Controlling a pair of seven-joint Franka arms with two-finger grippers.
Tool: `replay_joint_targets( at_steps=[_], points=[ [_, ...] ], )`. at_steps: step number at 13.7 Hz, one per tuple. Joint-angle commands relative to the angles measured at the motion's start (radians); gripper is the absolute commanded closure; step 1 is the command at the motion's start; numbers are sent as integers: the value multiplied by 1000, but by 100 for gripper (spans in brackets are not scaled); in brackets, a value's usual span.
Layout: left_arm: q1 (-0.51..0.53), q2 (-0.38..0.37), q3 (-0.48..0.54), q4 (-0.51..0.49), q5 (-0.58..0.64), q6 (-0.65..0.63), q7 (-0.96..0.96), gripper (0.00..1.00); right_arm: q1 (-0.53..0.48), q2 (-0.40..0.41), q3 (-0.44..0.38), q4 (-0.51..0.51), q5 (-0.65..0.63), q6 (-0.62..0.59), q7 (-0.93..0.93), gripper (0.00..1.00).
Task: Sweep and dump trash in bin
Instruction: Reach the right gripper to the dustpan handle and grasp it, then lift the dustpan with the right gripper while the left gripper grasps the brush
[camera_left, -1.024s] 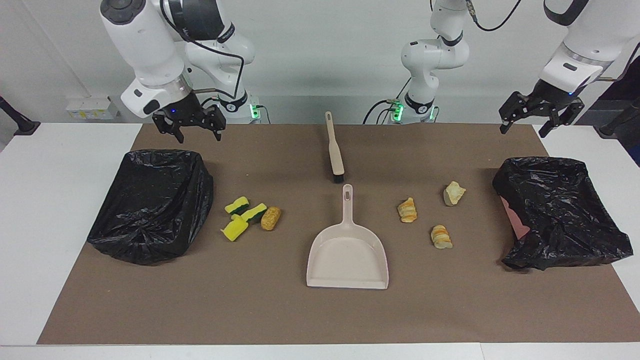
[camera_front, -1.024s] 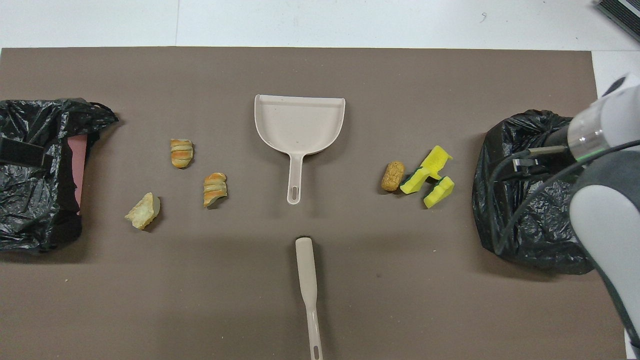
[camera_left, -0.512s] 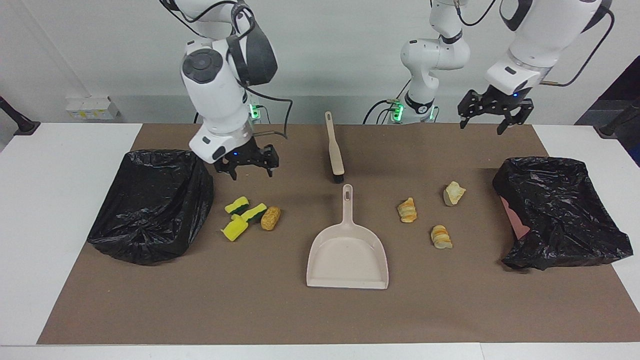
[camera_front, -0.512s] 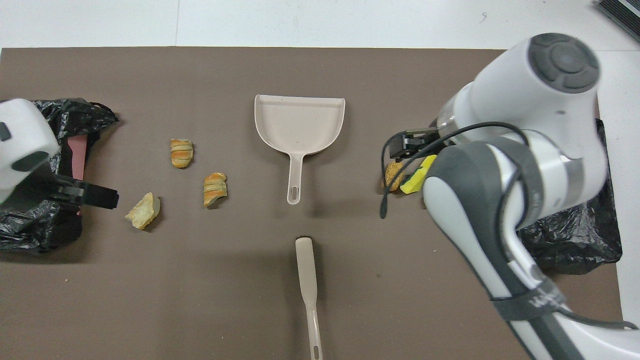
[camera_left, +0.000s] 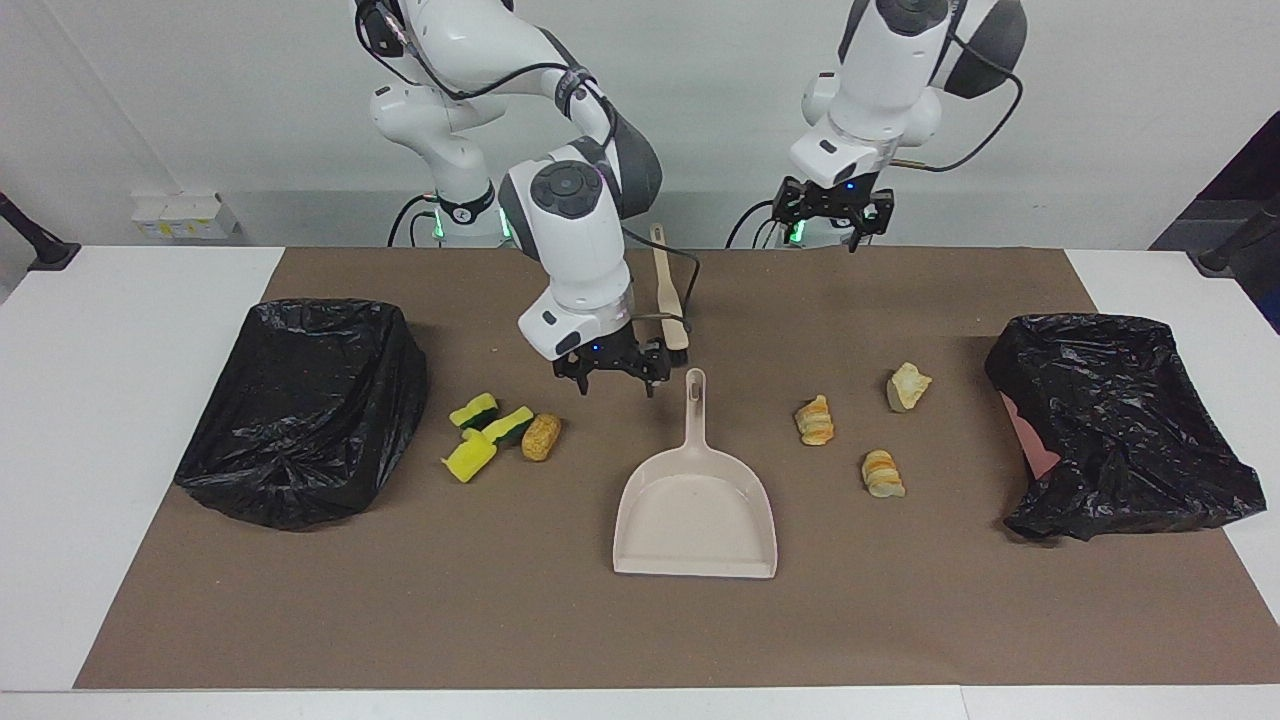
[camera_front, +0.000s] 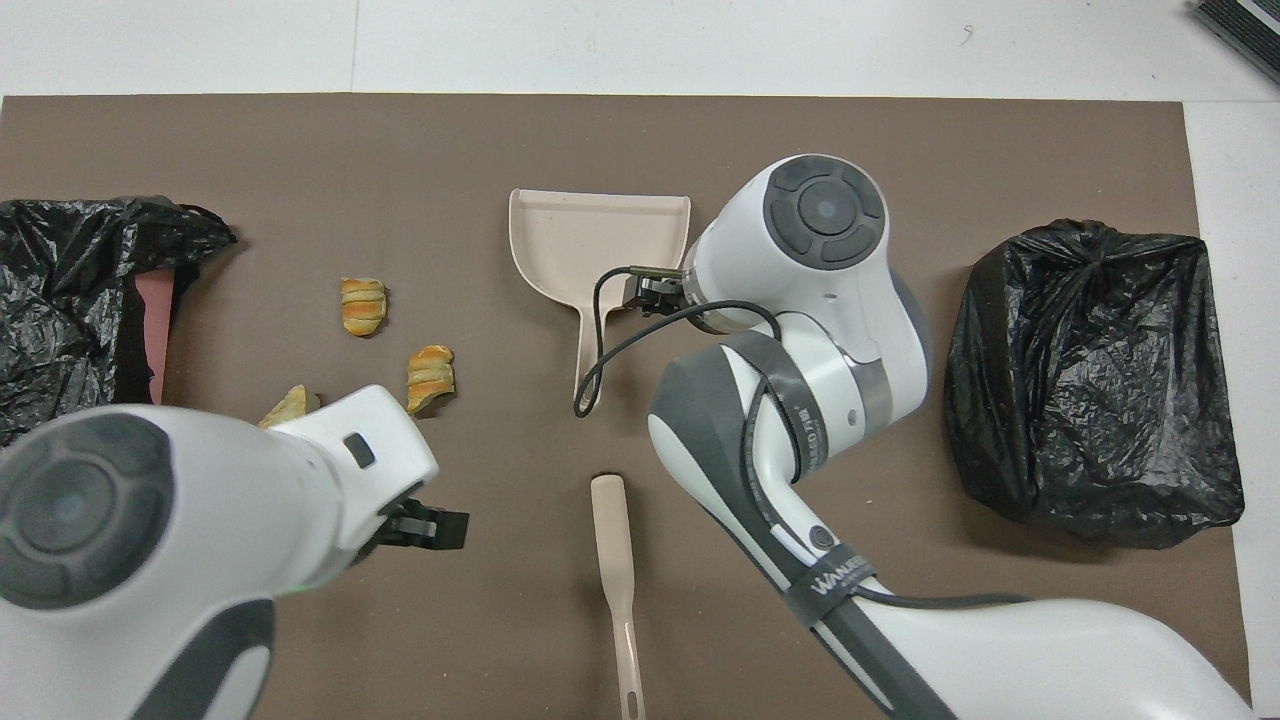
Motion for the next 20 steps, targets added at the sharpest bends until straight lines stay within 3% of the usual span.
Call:
replay_joint_targets(
  at_steps=[1, 5, 7, 8, 9, 10, 11, 12, 15, 17, 19, 20],
  points=[
    [-144, -76, 19, -138, -6, 99, -143, 0, 55, 146, 0, 129, 7, 63, 129, 0],
    [-323, -48, 17, -268, -6, 295, -355, 0, 109, 221, -8, 152, -25, 87, 179, 0],
    [-415, 56, 17, -293, -6, 390, -470, 0, 127, 225, -3, 148, -81, 78, 215, 2],
    [-437, 82, 17, -311, -6, 439, -518, 0, 130, 220, -5, 148, -91, 56, 217, 13],
    [-464, 102, 17, -326, -6, 473, -539, 0, 130, 218, -5, 148, -91, 24, 216, 33],
    [-486, 125, 17, -334, -6, 495, -565, 0, 132, 217, -5, 149, -91, -17, 214, 58],
    [-489, 134, 16, -339, -6, 502, -585, 0, 130, 211, -5, 152, -94, -47, 211, 89],
    [-497, 138, 16, -345, -8, 502, -595, 3, 132, 199, -5, 149, -94, -45, 206, 100],
    [-508, 138, 14, -370, -13, 502, -604, 12, 120, 147, -3, 129, -93, -64, 101, 100],
    [-518, 138, 14, -373, -23, 510, -604, 14, 110, 125, -5, 125, -88, -64, -86, 100],
    [-520, 138, 14, -374, -58, 516, -604, 21, 69, 62, -9, 88, -86, -71, -192, 100],
    [-520, 139, 14, -373, -74, 518, -604, 30, 40, 23, -8, 56, -86, -71, -258, 100]
  ],
)
